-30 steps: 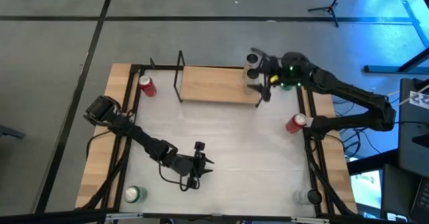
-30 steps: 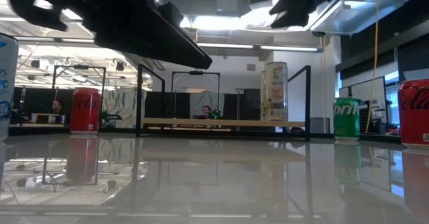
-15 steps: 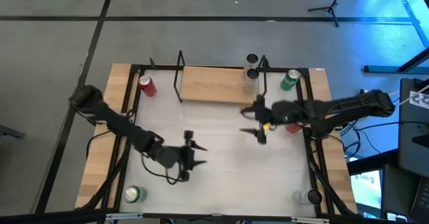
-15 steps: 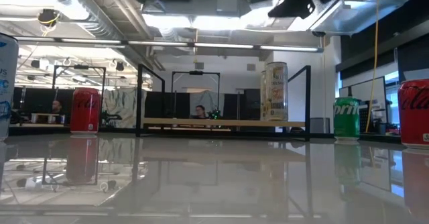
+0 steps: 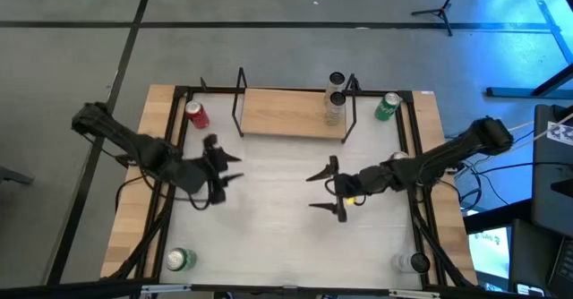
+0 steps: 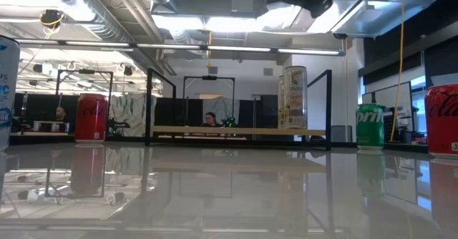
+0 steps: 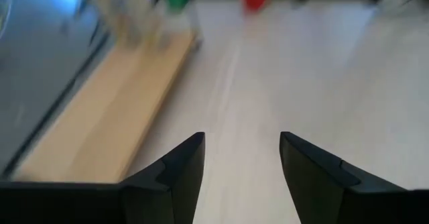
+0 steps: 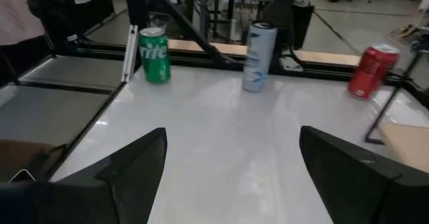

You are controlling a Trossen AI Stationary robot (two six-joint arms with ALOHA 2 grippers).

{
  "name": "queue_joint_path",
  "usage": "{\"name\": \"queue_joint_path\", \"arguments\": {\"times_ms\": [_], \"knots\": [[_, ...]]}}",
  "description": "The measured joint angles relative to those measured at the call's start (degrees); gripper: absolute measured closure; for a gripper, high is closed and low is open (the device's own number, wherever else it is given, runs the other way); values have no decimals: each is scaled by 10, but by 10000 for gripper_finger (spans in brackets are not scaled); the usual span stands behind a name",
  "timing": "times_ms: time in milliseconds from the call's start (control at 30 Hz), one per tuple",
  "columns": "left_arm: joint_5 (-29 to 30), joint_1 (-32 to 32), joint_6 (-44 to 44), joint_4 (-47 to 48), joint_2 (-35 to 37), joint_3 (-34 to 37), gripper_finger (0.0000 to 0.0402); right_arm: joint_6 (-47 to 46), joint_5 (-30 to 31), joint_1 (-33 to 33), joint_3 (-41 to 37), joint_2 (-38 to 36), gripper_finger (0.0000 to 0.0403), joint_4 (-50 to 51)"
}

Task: Place canned beverage on shelf
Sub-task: Put the left white blue soda can on the shelf

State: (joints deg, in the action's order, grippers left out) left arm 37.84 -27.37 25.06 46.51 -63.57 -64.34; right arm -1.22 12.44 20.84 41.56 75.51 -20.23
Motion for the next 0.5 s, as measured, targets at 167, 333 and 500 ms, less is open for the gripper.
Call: {"name": "queue_joint_path", "arguments": {"times_ms": [167, 333, 500], "knots": [[-69, 23, 137, 204, 0, -67, 217, 11, -2, 2, 19, 36, 68, -43], [-75, 25, 140, 220, 7, -79, 217, 15, -8, 2, 27, 40, 68, -37], [-77, 41, 127, 196, 5, -79, 214, 17, -1, 1, 27, 40, 68, -34]]}}
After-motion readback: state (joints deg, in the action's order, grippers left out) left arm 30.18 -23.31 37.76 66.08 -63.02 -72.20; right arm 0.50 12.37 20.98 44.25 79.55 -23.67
